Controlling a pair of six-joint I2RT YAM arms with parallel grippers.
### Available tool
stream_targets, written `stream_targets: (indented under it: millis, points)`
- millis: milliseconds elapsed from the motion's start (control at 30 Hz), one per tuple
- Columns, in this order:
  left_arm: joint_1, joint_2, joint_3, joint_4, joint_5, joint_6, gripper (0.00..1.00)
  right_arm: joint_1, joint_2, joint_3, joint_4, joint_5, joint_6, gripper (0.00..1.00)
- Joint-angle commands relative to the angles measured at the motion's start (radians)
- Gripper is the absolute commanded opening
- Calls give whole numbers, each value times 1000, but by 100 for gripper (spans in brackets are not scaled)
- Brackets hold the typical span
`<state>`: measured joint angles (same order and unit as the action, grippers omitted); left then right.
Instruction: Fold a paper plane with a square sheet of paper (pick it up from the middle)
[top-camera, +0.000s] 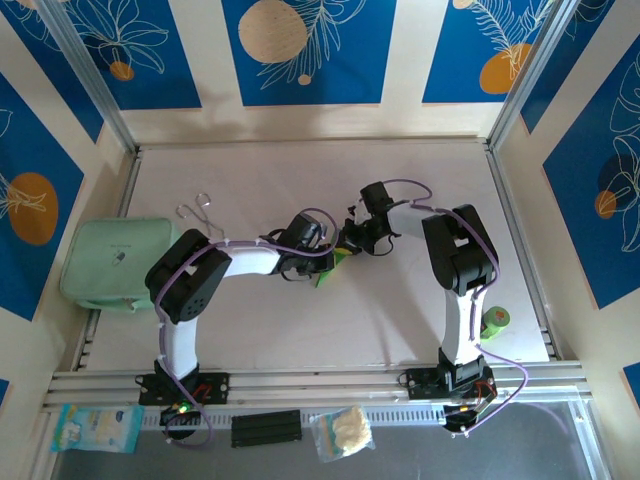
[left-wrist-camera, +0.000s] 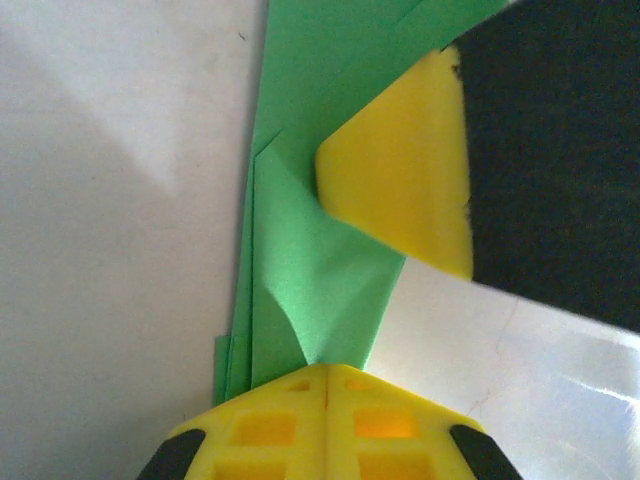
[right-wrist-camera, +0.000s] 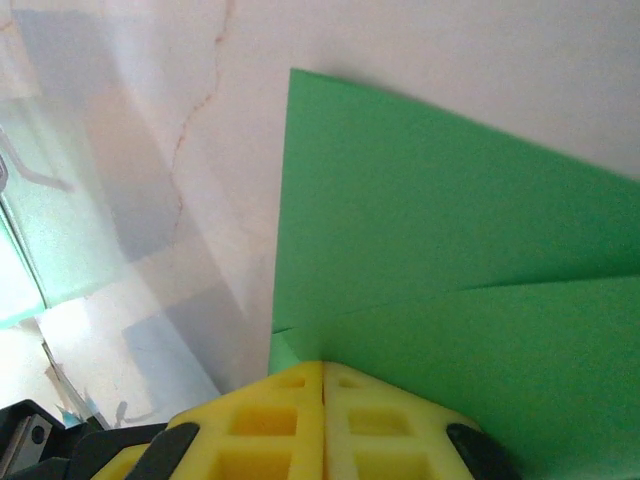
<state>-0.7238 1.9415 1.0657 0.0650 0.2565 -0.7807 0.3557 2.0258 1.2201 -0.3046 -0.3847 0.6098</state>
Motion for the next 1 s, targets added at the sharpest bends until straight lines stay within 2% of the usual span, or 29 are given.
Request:
stream_targets:
  millis: [0,367,633,967]
  points:
    - [6,11,-17,-106,-25,-9,0,-17,-44,-16,14,-4,-17,7]
    - [6,16,14,-143,-15,-9,0,37,-31,-82,44,36,33,7]
    - [7,-2,-30,-145,-17,-27,0,-62,-24,-71,44,87,48,7]
    - [6,-16,-81,-125,-14,-52,0,-173,2,-69,108,27,90,7]
